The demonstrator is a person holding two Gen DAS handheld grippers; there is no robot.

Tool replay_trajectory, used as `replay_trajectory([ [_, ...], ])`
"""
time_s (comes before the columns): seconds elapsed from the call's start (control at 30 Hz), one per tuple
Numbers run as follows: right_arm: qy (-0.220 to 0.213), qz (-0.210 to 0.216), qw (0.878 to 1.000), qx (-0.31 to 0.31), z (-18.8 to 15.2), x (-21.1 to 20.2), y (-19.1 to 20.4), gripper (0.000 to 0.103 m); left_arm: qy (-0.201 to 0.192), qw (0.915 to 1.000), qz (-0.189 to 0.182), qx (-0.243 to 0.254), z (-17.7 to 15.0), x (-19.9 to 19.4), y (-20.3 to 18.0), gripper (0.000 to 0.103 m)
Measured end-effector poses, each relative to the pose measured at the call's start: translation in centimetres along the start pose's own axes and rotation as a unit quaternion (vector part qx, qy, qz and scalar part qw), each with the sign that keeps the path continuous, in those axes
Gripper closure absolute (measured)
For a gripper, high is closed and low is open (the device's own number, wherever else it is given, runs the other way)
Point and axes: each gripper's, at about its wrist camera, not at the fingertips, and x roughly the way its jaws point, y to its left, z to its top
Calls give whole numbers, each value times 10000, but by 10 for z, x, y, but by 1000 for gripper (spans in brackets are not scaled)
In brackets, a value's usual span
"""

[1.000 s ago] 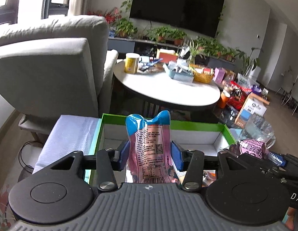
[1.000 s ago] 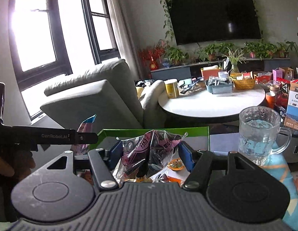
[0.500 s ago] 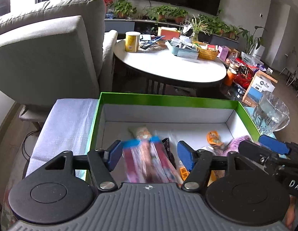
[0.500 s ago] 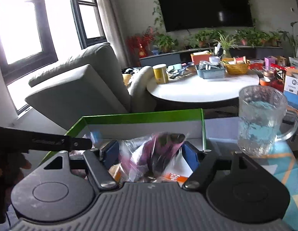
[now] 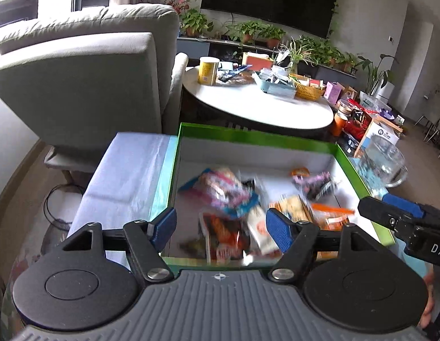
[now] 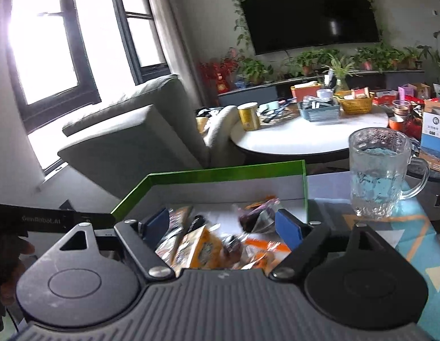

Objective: Organize snacks
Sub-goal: 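Grasp a brown packet with the left gripper while the right grasps a clear snack bag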

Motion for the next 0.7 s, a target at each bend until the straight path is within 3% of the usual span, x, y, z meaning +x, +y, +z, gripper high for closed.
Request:
replay_trajectory([
  [0.33,182,62,9995,-236,-20,-21,14,65,552,9982,-242,-56,-46,-4,-4,36],
  [0.7,754,85,9953,-598,-59,-24,34,65,818,9957,-378,-213,-57,20,-11,36],
])
